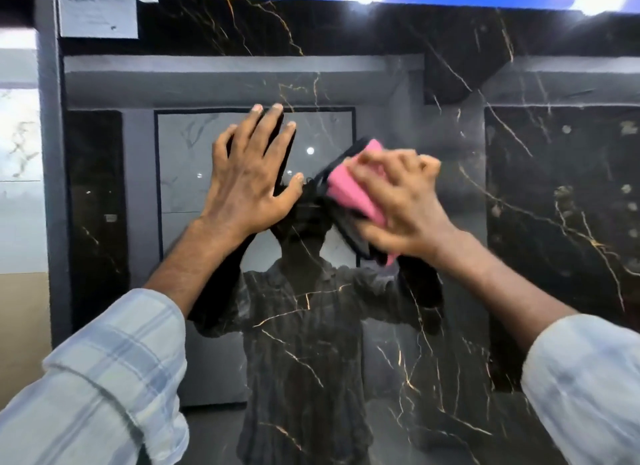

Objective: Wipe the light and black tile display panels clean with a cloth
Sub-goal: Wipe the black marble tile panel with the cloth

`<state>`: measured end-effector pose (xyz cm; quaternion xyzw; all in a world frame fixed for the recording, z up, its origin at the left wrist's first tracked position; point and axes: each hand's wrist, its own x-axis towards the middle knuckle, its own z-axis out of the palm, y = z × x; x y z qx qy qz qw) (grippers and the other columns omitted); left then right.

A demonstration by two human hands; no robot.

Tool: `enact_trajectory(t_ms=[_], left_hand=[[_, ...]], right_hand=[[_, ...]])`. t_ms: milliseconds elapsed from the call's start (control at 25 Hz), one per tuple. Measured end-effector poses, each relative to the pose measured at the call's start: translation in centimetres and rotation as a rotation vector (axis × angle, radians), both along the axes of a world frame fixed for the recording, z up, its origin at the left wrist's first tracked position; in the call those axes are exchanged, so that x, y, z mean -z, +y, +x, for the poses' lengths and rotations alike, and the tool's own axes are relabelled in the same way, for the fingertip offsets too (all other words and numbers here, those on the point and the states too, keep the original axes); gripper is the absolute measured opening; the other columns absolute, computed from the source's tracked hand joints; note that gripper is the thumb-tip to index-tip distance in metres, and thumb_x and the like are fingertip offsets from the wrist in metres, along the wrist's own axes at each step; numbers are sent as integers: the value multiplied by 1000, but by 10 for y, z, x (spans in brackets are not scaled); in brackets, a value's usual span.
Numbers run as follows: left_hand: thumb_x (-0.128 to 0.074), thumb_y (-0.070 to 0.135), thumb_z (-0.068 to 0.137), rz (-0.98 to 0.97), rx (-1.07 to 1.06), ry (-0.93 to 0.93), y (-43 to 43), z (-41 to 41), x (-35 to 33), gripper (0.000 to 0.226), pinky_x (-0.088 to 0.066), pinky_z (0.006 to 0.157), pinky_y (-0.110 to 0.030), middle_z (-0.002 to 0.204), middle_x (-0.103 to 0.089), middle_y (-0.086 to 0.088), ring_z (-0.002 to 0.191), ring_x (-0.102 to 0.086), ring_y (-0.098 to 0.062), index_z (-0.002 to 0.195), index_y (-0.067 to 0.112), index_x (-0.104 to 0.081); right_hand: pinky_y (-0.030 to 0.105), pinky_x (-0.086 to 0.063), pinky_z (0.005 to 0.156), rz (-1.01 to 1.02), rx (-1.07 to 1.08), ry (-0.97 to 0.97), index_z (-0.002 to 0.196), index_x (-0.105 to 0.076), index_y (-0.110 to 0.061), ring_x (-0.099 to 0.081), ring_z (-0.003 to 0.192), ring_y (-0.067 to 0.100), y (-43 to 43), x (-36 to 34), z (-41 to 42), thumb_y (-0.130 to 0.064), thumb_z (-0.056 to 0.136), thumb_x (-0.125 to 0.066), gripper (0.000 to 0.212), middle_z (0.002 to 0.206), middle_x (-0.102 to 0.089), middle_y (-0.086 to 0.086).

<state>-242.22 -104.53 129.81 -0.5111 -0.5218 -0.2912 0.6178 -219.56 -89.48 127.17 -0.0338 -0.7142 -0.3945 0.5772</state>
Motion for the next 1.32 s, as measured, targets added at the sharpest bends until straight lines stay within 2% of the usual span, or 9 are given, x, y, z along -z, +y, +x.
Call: enact_trajectory(t_ms=[120, 200, 280, 520, 720, 880, 1080, 1240, 1320], left_hand=[[-47, 51, 93, 15, -13, 20, 3, -4, -3, 75, -22, 119, -55, 170, -27, -12, 158, -22, -32, 157, 11, -42], [-46, 51, 93, 46, 0, -4, 1, 1, -21, 74, -21, 120, -55, 171, -23, -11, 158, -20, -32, 156, 12, -43], [-44, 53, 94, 64, -5, -11, 0, 7, -39, 75, -18, 121, -56, 172, -20, -11, 158, -20, -32, 157, 13, -42], [-35, 55, 93, 16, -104, 24, 11, -2, -48, 82, -19, 123, -60, 172, -20, -12, 159, -18, -33, 162, 12, -32], [-35, 53, 97, 41, -97, 18, 14, -3, -47, 77, -18, 123, -60, 172, -21, -11, 159, -18, -32, 163, 12, -32], [-36, 52, 97, 57, -97, 38, 16, -6, -47, 76, -20, 122, -61, 172, -21, -12, 159, -19, -33, 161, 10, -35], [-34, 53, 99, 46, -105, 46, 16, -8, -46, 76, -18, 123, -61, 172, -19, -13, 160, -17, -33, 162, 10, -33], [-34, 52, 99, 52, -116, 54, 17, -8, -46, 76, -18, 123, -61, 172, -20, -13, 160, -17, -33, 162, 9, -33], [-33, 52, 99, 40, -118, 47, 16, -6, -45, 76, -17, 123, -61, 173, -19, -12, 160, -16, -32, 162, 10, -31]], right_hand=[[46, -27, 97, 133, 55, -139, 142, -60, -23, -53, 114, 30, 11, -35, 9, -55, 86, -66, 64, 136, -58, 4], [33, -18, 94, -86, -5, 148, 141, -60, -30, -52, 114, 29, 18, -85, 24, -50, 82, -75, 64, 135, -56, 1], [39, -23, 87, -280, -50, 345, 142, -57, -35, -48, 114, 28, 16, -109, 29, -51, 80, -70, 65, 135, -52, -1], [53, -32, 87, 153, 94, -117, 144, -56, -28, -50, 112, 25, 3, -109, 4, -59, 84, -61, 67, 137, -55, -1], [41, -24, 84, -270, -71, 309, 143, -55, -38, -49, 114, 29, 17, -169, 23, -58, 79, -61, 67, 134, -52, -1], [41, -23, 85, 93, 73, -57, 145, -53, -32, -48, 115, 25, 7, -171, 0, -62, 81, -60, 72, 136, -53, 0], [43, -24, 84, -372, -49, 394, 142, -54, -38, -48, 116, 31, 9, -206, 11, -57, 78, -57, 66, 135, -51, 0], [37, -15, 81, 1, 49, -15, 146, -52, -31, -48, 115, 26, -4, -202, -8, -61, 80, -56, 73, 135, -52, 2], [39, -18, 82, -174, -63, 151, 143, -54, -36, -49, 116, 26, 1, -212, 1, -60, 80, -58, 68, 134, -52, -1]])
